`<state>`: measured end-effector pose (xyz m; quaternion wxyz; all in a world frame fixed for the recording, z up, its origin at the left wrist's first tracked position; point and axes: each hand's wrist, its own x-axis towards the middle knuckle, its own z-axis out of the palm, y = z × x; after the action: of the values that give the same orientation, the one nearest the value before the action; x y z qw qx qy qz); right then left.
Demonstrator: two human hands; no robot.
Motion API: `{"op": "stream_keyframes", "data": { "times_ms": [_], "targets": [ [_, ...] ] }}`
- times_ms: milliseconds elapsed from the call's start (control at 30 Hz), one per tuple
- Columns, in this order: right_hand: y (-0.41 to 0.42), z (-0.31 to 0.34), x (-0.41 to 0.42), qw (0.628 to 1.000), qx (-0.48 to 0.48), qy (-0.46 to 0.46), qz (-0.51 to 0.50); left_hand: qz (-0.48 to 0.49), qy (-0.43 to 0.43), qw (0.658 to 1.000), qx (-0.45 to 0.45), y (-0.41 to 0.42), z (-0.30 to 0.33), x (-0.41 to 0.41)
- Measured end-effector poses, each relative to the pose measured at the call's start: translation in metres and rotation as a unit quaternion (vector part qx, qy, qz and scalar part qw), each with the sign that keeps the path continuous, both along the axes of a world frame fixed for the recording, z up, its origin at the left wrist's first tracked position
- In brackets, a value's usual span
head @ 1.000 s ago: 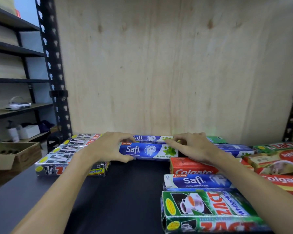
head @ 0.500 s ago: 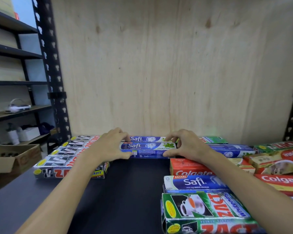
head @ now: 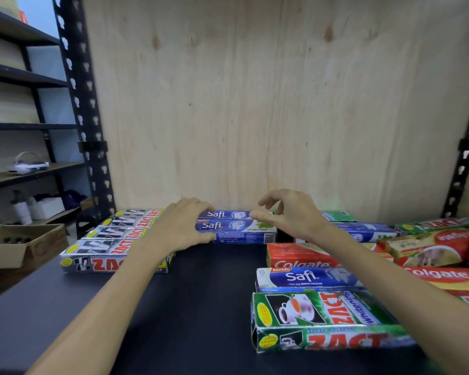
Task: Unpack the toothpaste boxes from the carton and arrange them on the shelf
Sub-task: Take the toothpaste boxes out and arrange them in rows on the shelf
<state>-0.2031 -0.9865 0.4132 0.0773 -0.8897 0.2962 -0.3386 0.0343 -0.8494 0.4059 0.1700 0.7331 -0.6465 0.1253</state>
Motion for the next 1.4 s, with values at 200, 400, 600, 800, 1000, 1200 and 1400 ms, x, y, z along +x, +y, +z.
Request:
{"op": "stream_keyframes", "data": {
  "times_ms": [200, 400, 600, 800, 1000, 1200, 1400],
  "targets": [
    [0.041, 0.015, -0.038, 0.998, -0.010, 0.040, 0.051, -0.155, 0.183, 0.965, -0.107, 0.036, -0.012, -0.080],
    [0.073, 0.000, -0.116, 0.992, 0.035, 0.086, 0.086, -0.198, 0.338, 0.920, -0.017, 0.073, -0.031, -0.132],
    [0.084, -0.005, -0.154, 0.987, 0.102, 0.100, 0.080, -0.157, 0.382, 0.909, 0.058, 0.076, -0.020, -0.133],
    [0.081, -0.004, -0.139, 0.983, 0.125, 0.107, 0.082, -0.137, 0.390, 0.907, 0.079, 0.073, -0.013, -0.124],
    [0.084, -0.017, -0.099, 0.987, 0.096, 0.077, 0.102, -0.119, 0.247, 0.957, 0.092, 0.083, -0.007, -0.084],
    [0.090, -0.018, -0.061, 0.985, 0.059, 0.078, 0.140, -0.109, 0.145, 0.982, 0.060, 0.090, -0.015, -0.048],
    [0.077, -0.014, -0.062, 0.975, 0.044, 0.201, 0.083, -0.106, 0.081, 0.991, 0.029, 0.095, -0.023, -0.036]
  ]
}}
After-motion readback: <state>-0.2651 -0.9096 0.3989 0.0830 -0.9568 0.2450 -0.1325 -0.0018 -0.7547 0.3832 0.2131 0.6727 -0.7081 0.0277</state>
